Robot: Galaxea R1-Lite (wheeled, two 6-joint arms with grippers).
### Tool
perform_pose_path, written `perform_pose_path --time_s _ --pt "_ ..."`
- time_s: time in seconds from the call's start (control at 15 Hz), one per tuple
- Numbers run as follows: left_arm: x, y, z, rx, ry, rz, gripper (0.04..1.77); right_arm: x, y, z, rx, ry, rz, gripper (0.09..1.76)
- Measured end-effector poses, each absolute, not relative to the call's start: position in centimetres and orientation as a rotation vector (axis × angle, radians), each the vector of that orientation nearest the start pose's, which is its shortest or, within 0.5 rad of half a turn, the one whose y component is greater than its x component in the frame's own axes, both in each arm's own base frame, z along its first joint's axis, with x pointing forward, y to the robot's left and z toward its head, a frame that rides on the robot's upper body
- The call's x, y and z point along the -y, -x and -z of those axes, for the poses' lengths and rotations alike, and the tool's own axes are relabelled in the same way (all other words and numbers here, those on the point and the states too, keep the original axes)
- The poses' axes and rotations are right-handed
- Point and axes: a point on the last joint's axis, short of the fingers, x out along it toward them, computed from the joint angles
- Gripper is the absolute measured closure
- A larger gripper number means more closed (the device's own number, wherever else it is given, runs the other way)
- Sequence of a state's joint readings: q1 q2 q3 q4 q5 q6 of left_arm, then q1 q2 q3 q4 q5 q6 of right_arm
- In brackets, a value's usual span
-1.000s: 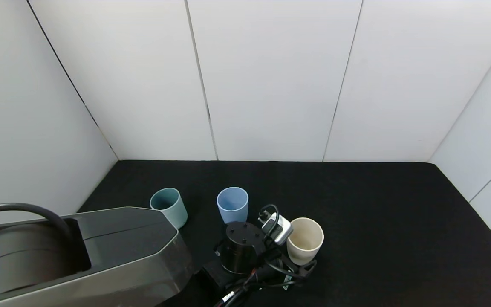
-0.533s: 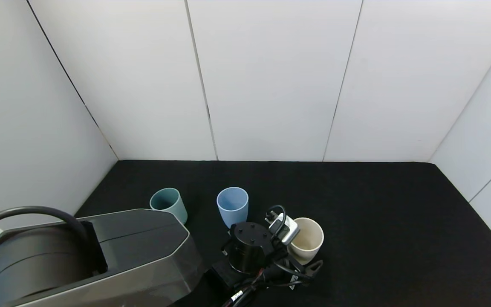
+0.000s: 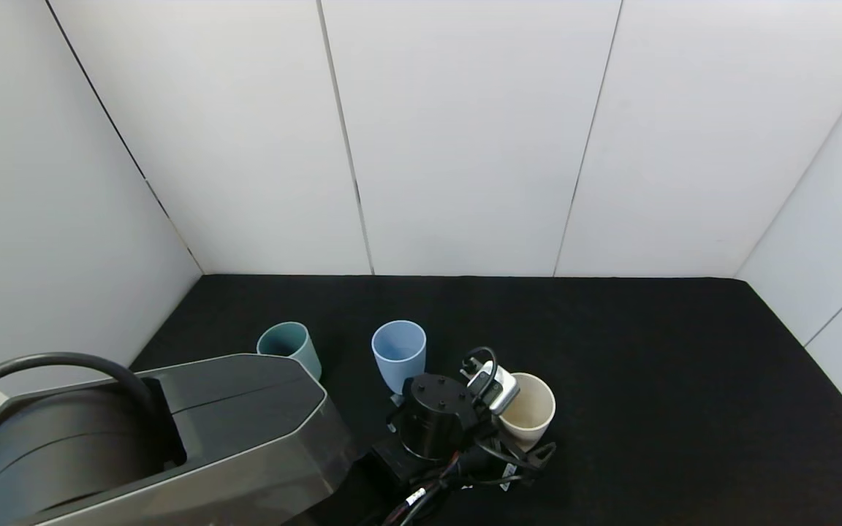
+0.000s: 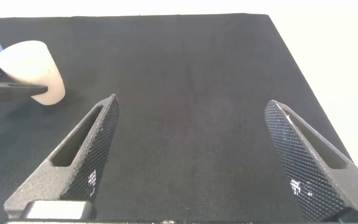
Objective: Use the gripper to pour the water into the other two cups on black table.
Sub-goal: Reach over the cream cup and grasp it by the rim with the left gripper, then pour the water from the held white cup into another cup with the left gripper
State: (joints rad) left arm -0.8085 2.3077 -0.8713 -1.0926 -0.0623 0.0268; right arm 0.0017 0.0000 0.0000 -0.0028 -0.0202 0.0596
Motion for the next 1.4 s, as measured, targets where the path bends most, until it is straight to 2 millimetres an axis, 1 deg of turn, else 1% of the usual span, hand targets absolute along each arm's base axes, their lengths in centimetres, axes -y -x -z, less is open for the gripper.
perform_pose_path --time_s 0.07,0.2,0.27,0.33,0.93,1.2,1.4 --pt "28.9 -27.4 -2.6 -0.312 -0.153 0.866 0.09 0.0 2.3 -7.6 0.003 -0.060 0.018 0.14" --pt "29.0 -27.5 -2.7 -0.305 -0.153 0.866 0.42 0.1 2.3 -7.6 0.003 -0.059 0.019 0.14" --pt "29.1 -27.6 -2.6 -0.303 -0.153 0.866 0.52 0.0 2.3 -7.6 0.003 -0.060 0.018 0.14" --pt "29.1 -27.6 -2.6 -0.303 -0.152 0.866 0.55 0.0 2.3 -7.6 0.003 -0.059 0.018 0.14" --pt "29.1 -27.6 -2.7 -0.300 -0.152 0.863 0.59 0.0 2.3 -7.6 0.004 -0.060 0.019 0.14" --pt "28.6 -27.1 -3.7 -0.296 -0.152 0.867 0.59 0.1 2.3 -7.6 0.003 -0.060 0.019 0.14" --pt "27.6 -26.4 -5.0 -0.307 -0.156 0.866 0.59 0.0 2.3 -7.6 0.004 -0.059 0.018 0.14"
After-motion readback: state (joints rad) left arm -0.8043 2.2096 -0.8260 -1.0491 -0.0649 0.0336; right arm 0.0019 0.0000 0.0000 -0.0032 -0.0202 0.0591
